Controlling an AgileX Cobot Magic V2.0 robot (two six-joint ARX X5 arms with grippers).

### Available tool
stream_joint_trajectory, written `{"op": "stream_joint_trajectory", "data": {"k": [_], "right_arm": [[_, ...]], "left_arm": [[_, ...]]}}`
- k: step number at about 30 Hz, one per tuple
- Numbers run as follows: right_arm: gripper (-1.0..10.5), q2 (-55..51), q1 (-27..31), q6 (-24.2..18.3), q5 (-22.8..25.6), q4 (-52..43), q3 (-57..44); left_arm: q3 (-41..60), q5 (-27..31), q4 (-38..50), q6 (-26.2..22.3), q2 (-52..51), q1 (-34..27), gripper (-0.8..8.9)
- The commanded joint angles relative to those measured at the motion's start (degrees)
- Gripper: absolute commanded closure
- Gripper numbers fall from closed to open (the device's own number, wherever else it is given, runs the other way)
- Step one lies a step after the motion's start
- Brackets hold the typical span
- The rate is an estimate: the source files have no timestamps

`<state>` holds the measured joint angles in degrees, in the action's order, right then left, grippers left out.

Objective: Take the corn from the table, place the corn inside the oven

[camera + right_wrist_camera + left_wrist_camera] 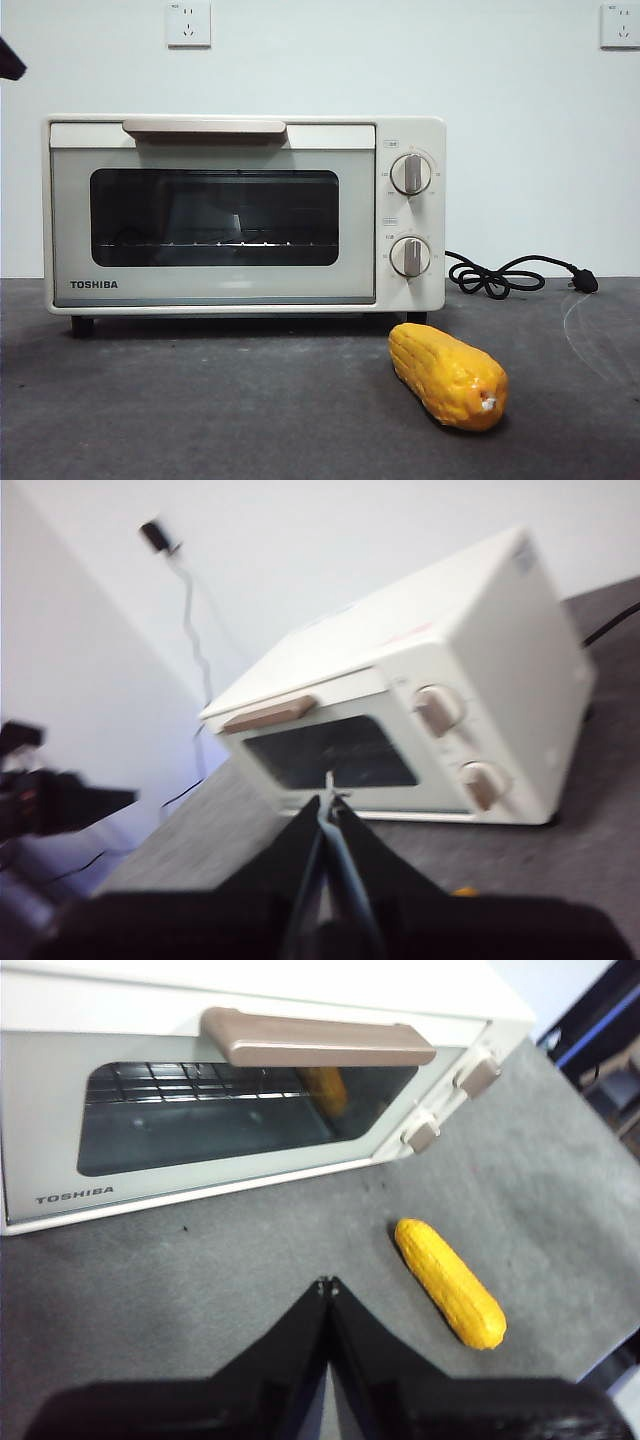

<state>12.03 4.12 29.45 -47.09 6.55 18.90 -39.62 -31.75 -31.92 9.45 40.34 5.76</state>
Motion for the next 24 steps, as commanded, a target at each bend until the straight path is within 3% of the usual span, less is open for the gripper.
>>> {"op": "stream_joint_trajectory", "data": {"k": [1, 6, 9, 12, 15, 19, 24], "right_arm": [[9.1, 5.46, -0.07, -2.99, -2.89, 1.53, 4.0], [7.3, 16.22, -2.36, -11.28, -3.85, 10.27, 13.46], [6.1, 22.58, -6.05, -15.02, -1.7, 15.74, 19.41], [4.5, 29.03, -11.52, -18.34, 5.27, 21.68, 25.38], [3.7, 35.12, -18.51, -21.53, 13.81, 26.75, 30.75], [3.7, 43.36, -28.06, -22.16, 24.87, 30.47, 36.17], [3.7, 53.24, -35.47, -21.92, 37.22, 34.82, 40.94]], "left_arm": [[-2.14, -0.24, -0.81, -3.76, 2.29, 0.94, 8.19], [-4.11, -0.24, -0.63, -3.76, 4.9, 2.64, 8.19], [-4.13, -0.24, -0.61, -3.74, 5.33, 3.54, 8.19], [-4.13, -0.22, -0.66, -3.74, 5.51, 4.48, 8.19], [-4.13, -0.22, -0.66, -3.74, 5.51, 5.18, 8.19], [-4.13, -0.24, -0.68, -3.74, 5.51, 5.51, 8.19], [-4.13, -0.22, -1.29, -3.74, 5.51, 5.6, 8.19]]}}
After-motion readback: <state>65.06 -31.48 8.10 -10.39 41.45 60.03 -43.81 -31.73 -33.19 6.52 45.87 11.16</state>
